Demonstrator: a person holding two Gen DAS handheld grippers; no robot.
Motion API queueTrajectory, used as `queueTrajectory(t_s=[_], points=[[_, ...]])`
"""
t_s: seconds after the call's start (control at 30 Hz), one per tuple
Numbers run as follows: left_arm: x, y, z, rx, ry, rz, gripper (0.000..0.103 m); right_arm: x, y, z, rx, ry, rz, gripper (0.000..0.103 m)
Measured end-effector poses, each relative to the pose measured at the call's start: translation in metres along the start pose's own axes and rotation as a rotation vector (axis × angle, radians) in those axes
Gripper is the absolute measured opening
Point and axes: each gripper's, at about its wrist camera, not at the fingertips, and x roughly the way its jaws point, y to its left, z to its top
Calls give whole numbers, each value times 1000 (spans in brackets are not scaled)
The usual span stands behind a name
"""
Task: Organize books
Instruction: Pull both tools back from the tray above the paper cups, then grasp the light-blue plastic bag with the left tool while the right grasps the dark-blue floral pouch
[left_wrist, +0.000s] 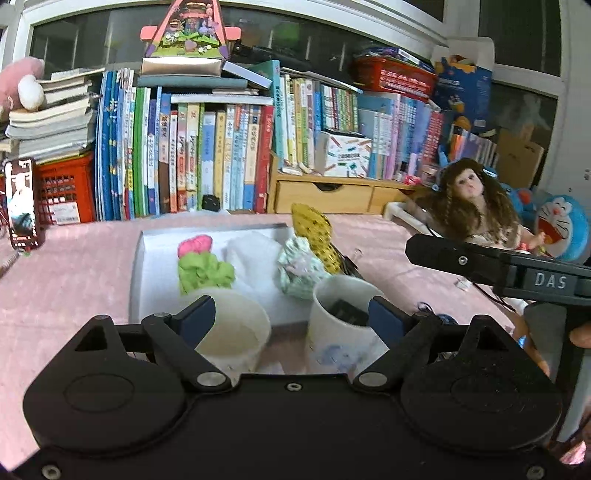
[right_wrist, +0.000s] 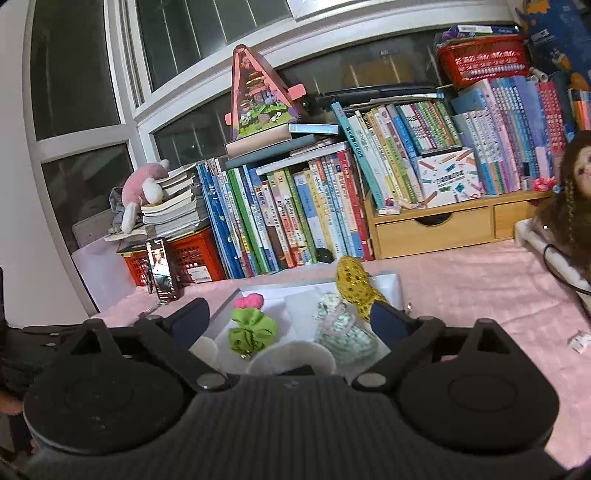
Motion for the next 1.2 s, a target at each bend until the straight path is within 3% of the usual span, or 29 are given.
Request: queueTrajectory(t_s=[0.6, 1.2], points=[[-13, -18, -60, 37, -65, 56, 90, -25, -4, -49, -103, 6, -98, 102], [3, -54, -121, 73, -32, 92, 91, -39, -27, -85, -154, 23, -257, 103]])
